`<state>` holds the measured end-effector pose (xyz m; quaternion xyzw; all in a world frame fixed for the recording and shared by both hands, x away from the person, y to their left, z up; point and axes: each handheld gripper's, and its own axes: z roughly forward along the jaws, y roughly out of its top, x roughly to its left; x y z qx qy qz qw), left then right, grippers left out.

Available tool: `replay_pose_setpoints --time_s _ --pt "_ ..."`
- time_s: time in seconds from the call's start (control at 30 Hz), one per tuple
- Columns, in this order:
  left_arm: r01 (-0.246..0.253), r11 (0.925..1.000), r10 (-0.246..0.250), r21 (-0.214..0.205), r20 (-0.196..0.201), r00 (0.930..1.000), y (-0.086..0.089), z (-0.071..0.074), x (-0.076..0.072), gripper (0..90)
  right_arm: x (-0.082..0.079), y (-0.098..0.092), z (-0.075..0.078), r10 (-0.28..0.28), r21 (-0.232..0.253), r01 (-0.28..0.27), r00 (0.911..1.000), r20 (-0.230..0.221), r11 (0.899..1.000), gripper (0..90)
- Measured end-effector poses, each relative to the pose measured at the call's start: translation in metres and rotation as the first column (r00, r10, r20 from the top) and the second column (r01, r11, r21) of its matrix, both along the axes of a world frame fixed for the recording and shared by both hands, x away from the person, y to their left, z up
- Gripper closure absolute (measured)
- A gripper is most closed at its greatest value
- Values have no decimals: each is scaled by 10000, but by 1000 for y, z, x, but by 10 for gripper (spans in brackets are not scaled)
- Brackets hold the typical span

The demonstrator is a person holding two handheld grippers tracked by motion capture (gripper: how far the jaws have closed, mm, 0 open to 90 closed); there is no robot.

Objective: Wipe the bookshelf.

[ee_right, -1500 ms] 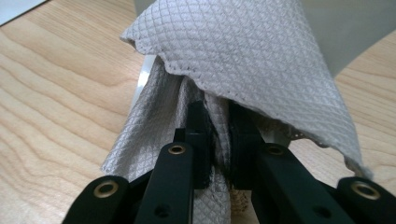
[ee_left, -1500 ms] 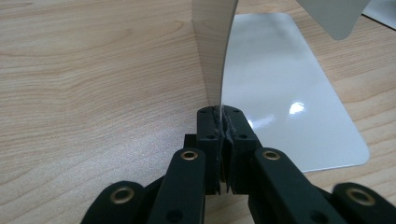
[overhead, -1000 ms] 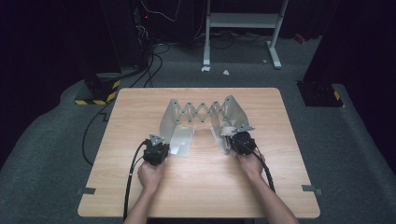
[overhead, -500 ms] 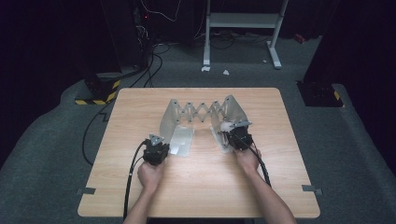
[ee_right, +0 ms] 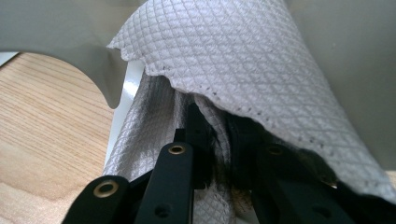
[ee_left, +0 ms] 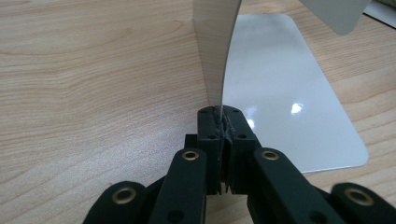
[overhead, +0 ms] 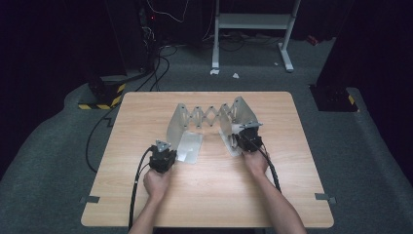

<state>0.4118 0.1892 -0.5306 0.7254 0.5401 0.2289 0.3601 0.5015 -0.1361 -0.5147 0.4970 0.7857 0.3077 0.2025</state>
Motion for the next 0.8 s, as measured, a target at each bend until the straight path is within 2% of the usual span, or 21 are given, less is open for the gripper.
replay_pose_setpoints --time_s 0.23,0.53,0.8 --pt "-9 10000 9 -35 10 10000 0 0 0 865 -6 -9 -1 -53 61 52 9999 95 10000 815" --pt "-2 10000 2 -45 10 10000 0 0 0 865 -19 -24 2 -168 -176 175 9992 372 9997 817" --pt "5 10000 -5 -65 3 10000 0 0 0 866 -23 -32 5 -202 -287 218 9984 534 9994 818"
